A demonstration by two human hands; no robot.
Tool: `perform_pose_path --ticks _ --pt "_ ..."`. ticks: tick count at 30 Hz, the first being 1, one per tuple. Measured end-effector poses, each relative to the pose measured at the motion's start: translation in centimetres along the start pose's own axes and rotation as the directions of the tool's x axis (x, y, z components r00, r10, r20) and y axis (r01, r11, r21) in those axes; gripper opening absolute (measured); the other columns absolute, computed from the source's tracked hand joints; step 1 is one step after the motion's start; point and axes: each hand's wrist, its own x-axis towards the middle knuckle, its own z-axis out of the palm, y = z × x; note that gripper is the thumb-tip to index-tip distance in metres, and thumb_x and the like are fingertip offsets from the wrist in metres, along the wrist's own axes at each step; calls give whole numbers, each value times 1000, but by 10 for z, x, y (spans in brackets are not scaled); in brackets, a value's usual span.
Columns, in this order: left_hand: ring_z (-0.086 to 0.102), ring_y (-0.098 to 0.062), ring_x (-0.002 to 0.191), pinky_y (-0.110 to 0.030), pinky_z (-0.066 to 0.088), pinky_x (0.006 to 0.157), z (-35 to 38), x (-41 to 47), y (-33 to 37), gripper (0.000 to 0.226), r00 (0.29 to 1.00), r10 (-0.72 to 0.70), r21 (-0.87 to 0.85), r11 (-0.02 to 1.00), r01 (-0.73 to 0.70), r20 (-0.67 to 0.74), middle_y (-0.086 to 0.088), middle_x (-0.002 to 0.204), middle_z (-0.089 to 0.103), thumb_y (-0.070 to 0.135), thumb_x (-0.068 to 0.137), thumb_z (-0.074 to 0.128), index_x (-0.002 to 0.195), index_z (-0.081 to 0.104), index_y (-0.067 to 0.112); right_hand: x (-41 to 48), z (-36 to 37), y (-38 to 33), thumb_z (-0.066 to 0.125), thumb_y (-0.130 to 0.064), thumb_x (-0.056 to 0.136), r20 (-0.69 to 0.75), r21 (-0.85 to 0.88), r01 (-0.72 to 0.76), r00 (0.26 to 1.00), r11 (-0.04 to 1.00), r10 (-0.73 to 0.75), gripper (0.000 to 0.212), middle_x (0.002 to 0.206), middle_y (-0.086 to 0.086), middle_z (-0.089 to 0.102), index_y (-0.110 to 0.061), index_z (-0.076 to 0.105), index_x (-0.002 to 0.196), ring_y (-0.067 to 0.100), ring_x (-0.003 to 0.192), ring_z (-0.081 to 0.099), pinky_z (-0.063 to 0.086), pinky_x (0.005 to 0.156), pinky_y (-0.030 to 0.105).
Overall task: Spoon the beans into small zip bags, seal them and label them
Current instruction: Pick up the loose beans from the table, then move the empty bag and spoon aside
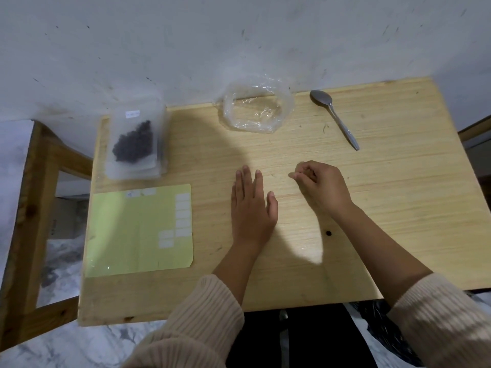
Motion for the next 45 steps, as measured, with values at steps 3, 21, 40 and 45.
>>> perform_pose_path --ticks 3,21,40,45 --pt "14 -29 144 -39 14 116 -1 0 0 58 1000 3 6 1000 -3 -5 -16 154 22 34 90 36 142 36 7 -6 -9 -9 49 -29 94 12 2 6 1000 1000 -6 23 66 0 58 -11 56 81 12 63 55 44 62 19" --pt "34 -31 136 -38 21 111 10 -66 32 53 991 -131 12 991 131 -24 -17 147 37 30 91 33 136 45 4 -62 -61 23 32 -1 92 481 617 -555 827 557 291 33 57 4 43 -7 51 66 8 39 33 25 39 19" --pt "31 -29 138 -33 14 113 14 -105 49 55 980 -194 -29 981 192 -49 -15 148 34 34 93 30 139 41 6 -82 -53 52 78 -11 72 301 101 98 946 990 -125 14 49 -15 50 -9 76 85 -4 51 49 33 52 9" --pt "33 -30 137 -39 22 112 10 -103 49 55 982 -183 -89 980 177 -54 -16 147 37 34 92 31 136 45 4 -80 -52 51 68 -15 83 325 34 110 939 993 -115 12 50 -6 52 -21 71 72 3 47 43 33 52 16"
